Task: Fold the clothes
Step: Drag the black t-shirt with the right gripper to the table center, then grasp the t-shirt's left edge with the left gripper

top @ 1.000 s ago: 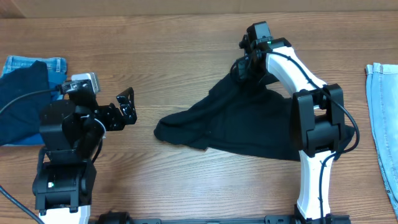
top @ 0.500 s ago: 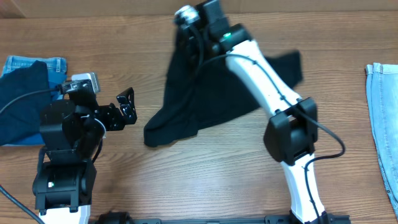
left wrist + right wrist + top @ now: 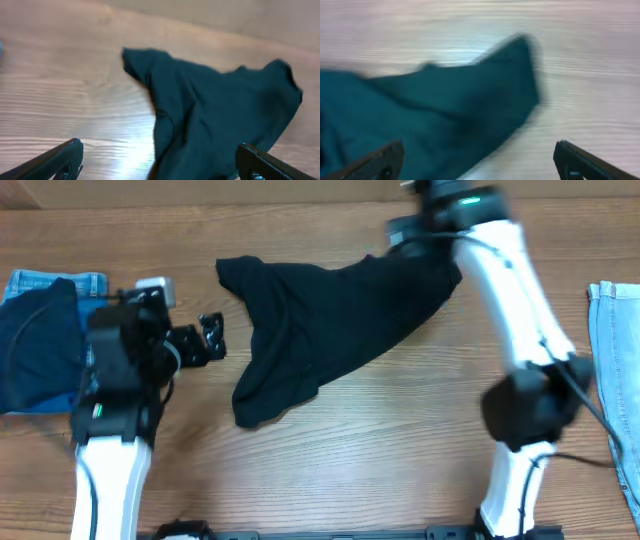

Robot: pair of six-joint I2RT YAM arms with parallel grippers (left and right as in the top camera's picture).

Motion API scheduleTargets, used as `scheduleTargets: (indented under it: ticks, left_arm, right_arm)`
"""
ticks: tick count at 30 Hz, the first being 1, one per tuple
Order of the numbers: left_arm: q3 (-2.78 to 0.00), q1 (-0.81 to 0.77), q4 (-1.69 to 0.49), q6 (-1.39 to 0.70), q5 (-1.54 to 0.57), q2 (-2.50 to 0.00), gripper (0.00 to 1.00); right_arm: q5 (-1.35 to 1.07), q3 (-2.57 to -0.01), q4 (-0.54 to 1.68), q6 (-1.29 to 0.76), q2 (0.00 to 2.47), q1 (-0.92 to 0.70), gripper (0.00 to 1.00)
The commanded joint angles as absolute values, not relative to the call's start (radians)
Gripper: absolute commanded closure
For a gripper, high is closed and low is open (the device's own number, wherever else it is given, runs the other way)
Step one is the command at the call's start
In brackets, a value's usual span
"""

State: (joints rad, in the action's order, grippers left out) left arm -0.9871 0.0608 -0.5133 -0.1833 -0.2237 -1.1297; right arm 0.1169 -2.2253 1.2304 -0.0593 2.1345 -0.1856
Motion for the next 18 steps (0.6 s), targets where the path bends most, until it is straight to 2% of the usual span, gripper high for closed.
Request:
scheduleTargets:
  ticks: [1,6,11,13,14,16,18]
  left_arm:
    - [-1.005,0.065,-0.398,-0.198,-0.444,-1.378,0.00]
    - [-1.005,0.062,-0.094,-0.350,-0.608,-1.760,0.00]
    - [-1.005,0.030,0.142,-0.509,-0.727,-1.939,0.00]
    - [-1.006,-0.003,0.223,-0.548,-0.708,-1.976,0.02]
    - [-1.006,-0.014,0.242,-0.551,-0.686,-1.985,0.05]
    - [-1.007,-0.027,0.263,-0.551,-0.632,-1.990,0.26]
    - [-1.011,-0.027,0.292,-0.559,-0.633,-1.989,0.52]
  right_arm:
    - [0.088,-2.247,1.322,-0.102,2.023,-0.062,0.00]
    - [-0.047,-2.246,1.413,-0.102,2.020,0.080,0.00]
    - [-0.047,-2.246,1.422,-0.102,2.020,0.084,0.00]
    - [-0.047,-2.246,1.428,-0.102,2.020,0.084,0.00]
    - [-0.047,-2.246,1.431,-0.102,2.020,0.084,0.00]
    - [-0.047,-2.246,1.435,-0.102,2.020,0.084,0.00]
    - [-0.047,-2.246,1.435,-0.102,2.020,0.084,0.03]
